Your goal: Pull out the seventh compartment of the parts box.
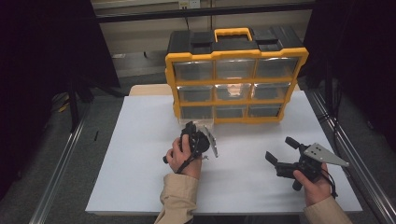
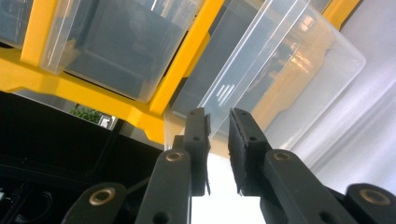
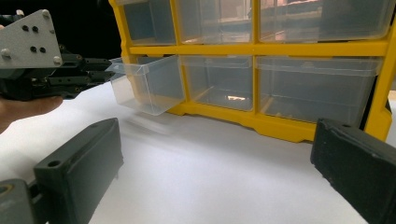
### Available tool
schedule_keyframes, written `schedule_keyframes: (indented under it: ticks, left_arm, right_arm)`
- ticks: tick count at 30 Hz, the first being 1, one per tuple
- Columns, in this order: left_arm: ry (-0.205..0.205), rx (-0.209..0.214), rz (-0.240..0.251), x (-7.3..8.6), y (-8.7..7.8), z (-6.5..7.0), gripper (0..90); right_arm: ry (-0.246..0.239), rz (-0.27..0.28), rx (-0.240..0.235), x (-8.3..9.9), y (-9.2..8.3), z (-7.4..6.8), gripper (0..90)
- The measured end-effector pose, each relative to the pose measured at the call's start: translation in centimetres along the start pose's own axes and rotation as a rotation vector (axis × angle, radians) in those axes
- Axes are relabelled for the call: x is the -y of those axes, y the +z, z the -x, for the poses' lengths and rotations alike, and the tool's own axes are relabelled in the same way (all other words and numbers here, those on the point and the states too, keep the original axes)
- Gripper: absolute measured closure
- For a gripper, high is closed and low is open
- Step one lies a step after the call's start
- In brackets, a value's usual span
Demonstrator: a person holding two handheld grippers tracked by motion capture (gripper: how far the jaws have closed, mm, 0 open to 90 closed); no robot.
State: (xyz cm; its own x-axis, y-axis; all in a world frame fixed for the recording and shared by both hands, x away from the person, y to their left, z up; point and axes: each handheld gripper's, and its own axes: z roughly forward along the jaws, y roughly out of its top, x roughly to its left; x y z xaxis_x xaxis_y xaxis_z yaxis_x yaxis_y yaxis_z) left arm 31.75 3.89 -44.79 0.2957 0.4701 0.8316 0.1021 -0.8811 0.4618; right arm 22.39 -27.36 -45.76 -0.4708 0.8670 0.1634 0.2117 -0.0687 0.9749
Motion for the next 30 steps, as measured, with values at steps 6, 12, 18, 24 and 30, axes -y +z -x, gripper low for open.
schedule_keyframes:
  ticks: [6,12,18,24,30]
  left_arm:
    - [-0.002,0.004,-0.011,0.0,-0.3,0.0,77.9]
    - [0.008,0.0,-0.01,0.0,-0.5,-0.1,77.7]
    - [-0.008,0.006,-0.015,-0.1,-0.8,0.0,77.5]
    - [-0.005,0.002,-0.018,-0.1,-1.1,0.0,77.3]
    - [-0.017,-0.001,-0.022,-0.1,-1.2,0.1,77.0]
  right_arm:
    - [-0.002,-0.001,-0.002,0.0,0.0,0.0,1.8]
    - [0.004,0.003,0.004,0.0,0.1,-0.1,1.9]
    - [0.001,0.005,0.004,0.0,0.1,0.0,1.9]
    - [-0.015,0.002,-0.004,0.0,0.1,0.0,1.9]
    - [-0.015,0.001,-0.004,0.0,0.1,0.0,1.9]
